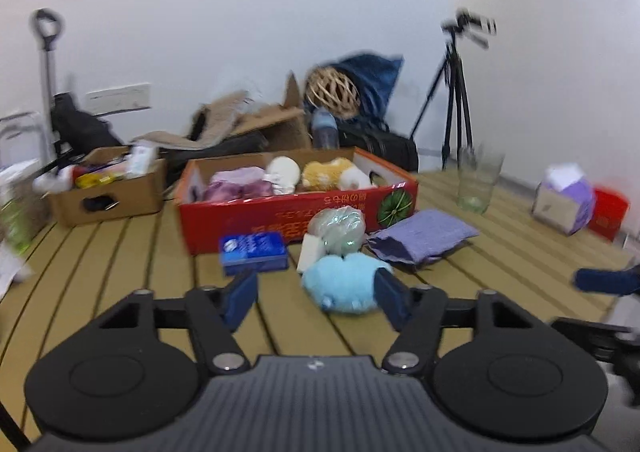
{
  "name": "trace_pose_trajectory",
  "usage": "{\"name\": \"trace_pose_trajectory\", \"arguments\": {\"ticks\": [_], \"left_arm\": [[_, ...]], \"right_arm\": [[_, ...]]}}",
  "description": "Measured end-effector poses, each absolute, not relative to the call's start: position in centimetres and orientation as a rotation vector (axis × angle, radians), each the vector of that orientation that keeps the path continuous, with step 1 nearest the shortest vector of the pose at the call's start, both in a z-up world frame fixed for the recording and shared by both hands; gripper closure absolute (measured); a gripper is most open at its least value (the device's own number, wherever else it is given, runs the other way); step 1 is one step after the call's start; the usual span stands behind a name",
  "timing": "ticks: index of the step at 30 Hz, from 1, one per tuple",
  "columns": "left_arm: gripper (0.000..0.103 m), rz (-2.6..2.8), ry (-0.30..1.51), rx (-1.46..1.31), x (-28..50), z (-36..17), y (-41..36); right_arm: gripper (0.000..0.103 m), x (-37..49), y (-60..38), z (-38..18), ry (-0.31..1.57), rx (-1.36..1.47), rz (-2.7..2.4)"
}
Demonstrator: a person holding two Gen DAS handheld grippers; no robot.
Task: Organize soft objects
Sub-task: 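Grasp the clear iridescent ball with the right gripper while the left grasps a small white item, then carry the iridescent ball and white item into the box and open both grippers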
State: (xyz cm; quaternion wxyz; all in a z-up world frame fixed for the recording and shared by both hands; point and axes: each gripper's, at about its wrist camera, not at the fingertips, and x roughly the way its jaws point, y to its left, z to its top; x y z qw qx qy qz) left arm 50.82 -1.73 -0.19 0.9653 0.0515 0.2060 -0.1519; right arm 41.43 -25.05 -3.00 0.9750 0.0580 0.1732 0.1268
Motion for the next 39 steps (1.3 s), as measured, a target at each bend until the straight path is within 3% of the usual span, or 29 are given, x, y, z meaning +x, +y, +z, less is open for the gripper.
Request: {"name": "trace_pose_trajectory", "arguments": {"ticks": [3, 8, 9, 10, 13, 16, 18, 21, 28, 39], "left_arm": [[0.063, -0.298, 0.460, 0.164, 56.8, -1.6, -3.7], [0.068, -0.335, 0.508, 0.151, 63.6, -3.7, -4.8], [0.072, -0.350, 0.525, 0.141, 64.3, -4.2, -4.7], [0.085, -0.373, 0.539, 0.131, 64.7, -4.8, -4.5], [0.092, -0.388, 0.526, 0.057, 64.7, -5.3, -3.6], [0.092, -0.406, 0.484, 0.017, 63.4, -4.4, -2.5], [0.092, -0.411, 0.474, 0.013, 62.8, -4.1, -2.0], [0.092, -0.420, 0.481, -0.022, 62.9, -4.1, -1.1], [0.092, -0.411, 0.392, -0.090, 61.5, -2.3, 1.0], [0.091, -0.367, 0.213, -0.129, 53.0, -0.2, 2.8]], "right_arm": [[0.017, 45.1, -25.6, -2.7, 0.379, 0.138, 0.233], [0.026, 53.5, -25.9, -2.0, 0.415, 0.194, 0.256], [0.028, 55.2, -25.7, -2.0, 0.420, 0.205, 0.267], [0.028, 57.5, -25.3, -2.0, 0.428, 0.216, 0.282], [0.037, 63.4, -23.8, -2.7, 0.488, 0.258, 0.325], [0.055, 67.0, -22.5, -4.3, 0.520, 0.283, 0.325], [0.076, 68.0, -21.7, -5.8, 0.573, 0.292, 0.313], [0.091, 68.2, -21.2, -6.0, 0.574, 0.306, 0.341], [0.096, 66.0, -20.7, -4.7, 0.488, 0.224, 0.328], [0.097, 54.1, -23.3, -0.9, 0.213, 0.210, 0.337]]}}
